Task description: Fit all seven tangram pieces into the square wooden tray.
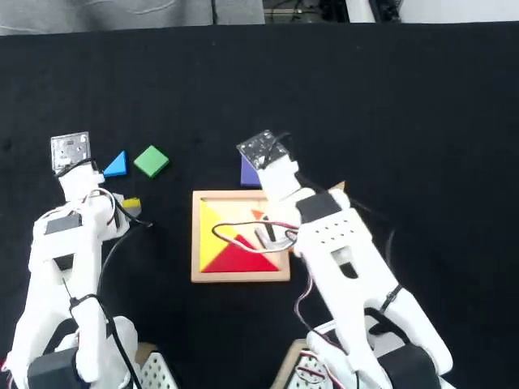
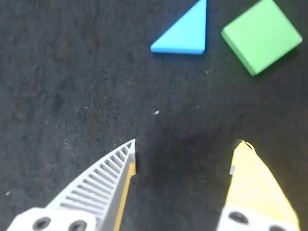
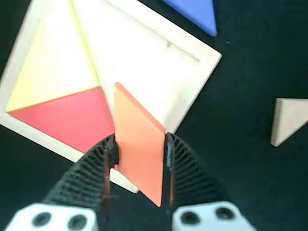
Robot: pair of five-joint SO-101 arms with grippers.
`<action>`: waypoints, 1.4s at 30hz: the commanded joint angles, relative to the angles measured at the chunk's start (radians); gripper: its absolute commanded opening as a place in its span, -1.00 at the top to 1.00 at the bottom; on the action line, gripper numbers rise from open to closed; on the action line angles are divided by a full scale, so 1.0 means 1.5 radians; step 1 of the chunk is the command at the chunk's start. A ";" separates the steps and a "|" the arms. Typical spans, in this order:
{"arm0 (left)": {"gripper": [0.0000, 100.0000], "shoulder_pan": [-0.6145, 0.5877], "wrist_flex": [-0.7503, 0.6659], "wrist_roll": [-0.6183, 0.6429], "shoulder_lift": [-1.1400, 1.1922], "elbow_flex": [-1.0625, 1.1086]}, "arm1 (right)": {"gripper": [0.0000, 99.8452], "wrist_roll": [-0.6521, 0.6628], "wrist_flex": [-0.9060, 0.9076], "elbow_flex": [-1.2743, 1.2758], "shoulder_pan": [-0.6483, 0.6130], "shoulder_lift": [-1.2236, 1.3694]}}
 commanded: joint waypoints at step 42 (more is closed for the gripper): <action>0.38 -0.003 -0.027 0.024 0.001 0.002 | 0.63 -0.288 -0.060 -0.059 0.017 0.170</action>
